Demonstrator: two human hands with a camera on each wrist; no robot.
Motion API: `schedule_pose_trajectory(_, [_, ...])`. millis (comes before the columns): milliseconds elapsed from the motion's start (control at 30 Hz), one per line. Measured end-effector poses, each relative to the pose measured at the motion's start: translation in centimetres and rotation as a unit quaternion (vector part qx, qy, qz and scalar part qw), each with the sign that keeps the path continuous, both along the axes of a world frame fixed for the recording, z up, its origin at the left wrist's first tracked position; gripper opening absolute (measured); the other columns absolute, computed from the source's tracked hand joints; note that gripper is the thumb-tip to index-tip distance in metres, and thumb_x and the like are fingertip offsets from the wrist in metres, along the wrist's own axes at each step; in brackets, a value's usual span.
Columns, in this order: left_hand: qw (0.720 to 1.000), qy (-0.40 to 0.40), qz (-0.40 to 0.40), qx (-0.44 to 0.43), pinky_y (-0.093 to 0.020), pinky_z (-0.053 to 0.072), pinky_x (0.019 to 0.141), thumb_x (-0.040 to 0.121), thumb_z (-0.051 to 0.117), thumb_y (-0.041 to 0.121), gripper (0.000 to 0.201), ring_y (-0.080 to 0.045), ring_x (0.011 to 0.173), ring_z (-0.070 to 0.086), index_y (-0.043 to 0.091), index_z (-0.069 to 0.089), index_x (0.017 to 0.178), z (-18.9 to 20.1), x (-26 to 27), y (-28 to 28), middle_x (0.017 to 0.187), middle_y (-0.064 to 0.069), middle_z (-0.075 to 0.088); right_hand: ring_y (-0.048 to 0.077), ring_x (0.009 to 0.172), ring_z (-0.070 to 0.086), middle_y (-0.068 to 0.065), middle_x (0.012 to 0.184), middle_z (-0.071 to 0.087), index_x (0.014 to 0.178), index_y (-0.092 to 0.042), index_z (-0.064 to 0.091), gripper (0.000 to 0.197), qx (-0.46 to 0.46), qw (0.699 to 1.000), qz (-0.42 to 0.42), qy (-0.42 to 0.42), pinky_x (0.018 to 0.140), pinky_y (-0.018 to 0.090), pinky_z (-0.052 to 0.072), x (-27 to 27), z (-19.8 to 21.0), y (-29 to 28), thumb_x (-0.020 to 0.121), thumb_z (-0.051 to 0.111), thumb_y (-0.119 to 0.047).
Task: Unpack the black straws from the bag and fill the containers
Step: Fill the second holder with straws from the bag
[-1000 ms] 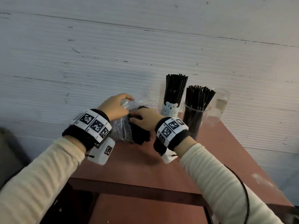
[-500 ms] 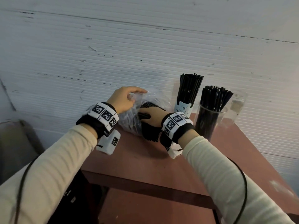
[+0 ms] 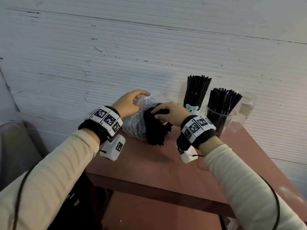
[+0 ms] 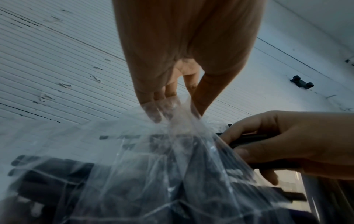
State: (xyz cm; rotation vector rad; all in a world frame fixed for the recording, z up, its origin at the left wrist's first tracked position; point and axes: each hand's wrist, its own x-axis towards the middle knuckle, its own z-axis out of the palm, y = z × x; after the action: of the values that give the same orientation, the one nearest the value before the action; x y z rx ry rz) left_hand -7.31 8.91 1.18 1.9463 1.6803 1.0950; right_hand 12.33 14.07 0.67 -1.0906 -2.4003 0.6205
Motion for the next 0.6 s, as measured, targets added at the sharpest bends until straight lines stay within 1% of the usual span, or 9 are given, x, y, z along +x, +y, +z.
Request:
schedule_pose_trajectory(67, [1.000,0.006,-0.004,0.009,-0.034,0.049,0.092,0.087,0.059,-0.003,0.053,-0.015,0.120,0.050,0.029,0.057,0.128,-0.2,0.1,-0.1,0.133,0.000,0.053,0.018,0.075,0.070,0.000,0.084,0.071,0.103,-0.023,0.073,0.019,-0.019,1.000,-0.005,0.019,0.066,0.016,0.055,1.1,0.2,-0.1,0.089,0.067,-0.013])
schedule_pose_trajectory(167, [0.999,0.032,0.006,0.037,-0.025,0.040,0.089,0.086,0.060,-0.002,0.052,-0.014,0.117,0.050,0.025,0.055,0.130,-0.4,0.6,-0.5,0.133,-0.001,0.051,0.021,0.075,0.071,0.012,0.089,0.073,0.100,-0.022,0.074,0.018,-0.028,0.999,0.003,0.039,0.069,0.024,0.059,2.8,0.5,-0.4,0.087,0.068,-0.010])
schedule_pose_trajectory(267, [0.989,0.098,0.013,0.108,-0.022,0.031,0.101,0.083,0.068,0.008,0.055,-0.014,0.126,0.042,0.021,0.051,0.134,-0.1,1.7,-1.1,0.137,-0.002,0.045,0.023,0.073,0.071,0.012,0.088,0.073,0.103,-0.018,0.075,0.019,-0.042,0.998,0.010,0.047,0.068,0.027,0.059,4.8,1.0,-1.0,0.087,0.069,-0.009])
schedule_pose_trajectory(300, [0.985,0.117,-0.002,0.131,-0.021,0.029,0.105,0.081,0.071,0.012,0.058,-0.014,0.130,0.040,0.020,0.050,0.135,0.0,2.3,-1.3,0.139,-0.001,0.043,0.024,0.074,0.071,0.011,0.088,0.073,0.103,-0.018,0.075,0.019,-0.046,0.998,0.012,0.043,0.069,0.027,0.059,5.5,1.3,-1.4,0.087,0.069,-0.010])
schedule_pose_trajectory(367, [0.978,0.151,-0.047,0.139,-0.017,0.024,0.105,0.077,0.077,0.019,0.068,-0.013,0.133,0.038,0.019,0.047,0.138,0.3,3.8,-1.5,0.143,0.000,0.042,0.026,0.074,0.071,0.012,0.086,0.073,0.103,-0.019,0.075,0.018,-0.049,0.998,0.017,0.029,0.071,0.029,0.059,6.7,2.0,-2.3,0.087,0.069,-0.011])
schedule_pose_trajectory(433, [0.972,0.191,-0.089,0.105,-0.017,0.027,0.106,0.072,0.082,0.025,0.079,-0.013,0.132,0.041,0.017,0.044,0.141,0.3,5.5,-1.0,0.144,0.001,0.044,0.020,0.069,0.070,0.012,0.083,0.072,0.103,-0.019,0.075,0.019,-0.047,0.999,0.023,0.013,0.070,0.023,0.057,7.8,2.9,-3.5,0.087,0.069,-0.011])
schedule_pose_trajectory(500, [0.964,0.228,-0.116,0.068,-0.025,0.035,0.106,0.066,0.085,0.031,0.085,-0.014,0.125,0.047,0.018,0.044,0.140,0.1,7.2,-0.2,0.138,0.001,0.050,0.012,0.063,0.068,0.008,0.078,0.072,0.103,-0.021,0.075,0.020,-0.039,0.999,0.026,-0.004,0.066,0.017,0.053,8.7,3.7,-4.6,0.087,0.069,-0.012])
schedule_pose_trajectory(533, [0.960,0.241,-0.126,0.059,-0.029,0.040,0.103,0.064,0.085,0.034,0.084,-0.013,0.119,0.051,0.020,0.046,0.137,0.0,8.0,0.1,0.132,0.003,0.054,0.011,0.062,0.067,0.006,0.076,0.071,0.103,-0.022,0.075,0.020,-0.032,0.999,0.028,-0.012,0.066,0.015,0.051,9.1,3.9,-5.1,0.087,0.069,-0.012])
schedule_pose_trajectory(600, [0.953,0.265,-0.136,0.057,-0.032,0.045,0.095,0.064,0.084,0.035,0.073,-0.012,0.108,0.055,0.022,0.052,0.128,-0.1,9.4,0.7,0.120,0.006,0.060,0.010,0.062,0.067,-0.001,0.072,0.070,0.103,-0.025,0.075,0.021,-0.014,0.999,0.028,-0.028,0.066,0.014,0.050,9.8,4.3,-5.9,0.086,0.070,-0.013])
